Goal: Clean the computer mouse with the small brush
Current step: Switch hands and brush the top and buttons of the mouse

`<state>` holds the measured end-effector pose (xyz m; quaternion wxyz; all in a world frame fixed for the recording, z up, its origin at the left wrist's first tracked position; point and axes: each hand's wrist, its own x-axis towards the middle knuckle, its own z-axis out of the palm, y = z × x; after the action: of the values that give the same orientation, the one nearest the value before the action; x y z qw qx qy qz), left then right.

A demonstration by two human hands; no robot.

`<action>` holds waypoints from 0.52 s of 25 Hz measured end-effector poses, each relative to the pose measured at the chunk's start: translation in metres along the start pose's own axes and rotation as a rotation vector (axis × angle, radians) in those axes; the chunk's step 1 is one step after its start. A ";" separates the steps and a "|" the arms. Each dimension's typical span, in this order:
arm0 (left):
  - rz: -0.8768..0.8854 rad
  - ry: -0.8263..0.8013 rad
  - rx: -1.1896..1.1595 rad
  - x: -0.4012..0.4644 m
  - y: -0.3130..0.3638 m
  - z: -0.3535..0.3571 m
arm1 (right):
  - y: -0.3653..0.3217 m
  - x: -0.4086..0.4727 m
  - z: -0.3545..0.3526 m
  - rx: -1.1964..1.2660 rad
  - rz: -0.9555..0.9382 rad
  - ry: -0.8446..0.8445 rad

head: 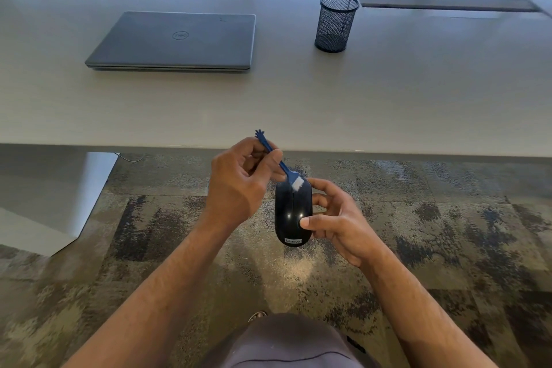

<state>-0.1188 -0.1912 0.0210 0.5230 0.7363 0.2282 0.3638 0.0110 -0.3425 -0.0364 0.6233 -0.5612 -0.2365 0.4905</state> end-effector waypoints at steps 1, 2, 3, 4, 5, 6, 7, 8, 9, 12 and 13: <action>0.000 -0.012 0.023 0.000 0.000 0.002 | 0.000 0.000 0.000 0.002 0.001 -0.004; 0.000 -0.006 0.055 0.001 -0.002 0.003 | 0.001 0.000 0.000 0.004 0.002 -0.009; 0.002 0.015 0.094 0.003 -0.004 0.002 | 0.001 0.000 0.000 0.006 0.003 -0.012; 0.004 0.039 0.118 0.005 -0.005 0.001 | 0.002 0.000 -0.001 0.010 0.003 -0.014; 0.007 0.058 0.124 0.006 -0.006 0.000 | 0.002 -0.001 -0.002 0.016 0.004 -0.013; 0.009 0.068 0.105 0.007 -0.005 -0.001 | 0.002 -0.001 -0.002 0.021 0.006 -0.013; 0.011 0.063 0.075 0.007 -0.004 -0.001 | 0.002 -0.001 -0.003 0.023 0.009 -0.012; 0.015 0.044 0.045 0.006 -0.003 0.000 | 0.002 0.000 -0.003 0.024 0.010 -0.011; 0.017 0.023 0.025 0.005 -0.001 0.002 | 0.002 0.000 -0.004 0.024 0.007 -0.010; 0.008 0.026 0.062 0.003 -0.004 0.002 | 0.004 0.001 -0.004 0.024 -0.011 -0.009; 0.000 0.041 0.093 0.004 -0.006 0.000 | 0.004 0.001 -0.005 0.025 -0.013 -0.007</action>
<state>-0.1161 -0.1866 0.0161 0.4834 0.7520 0.2554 0.3681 0.0141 -0.3442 -0.0421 0.6328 -0.5500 -0.2359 0.4914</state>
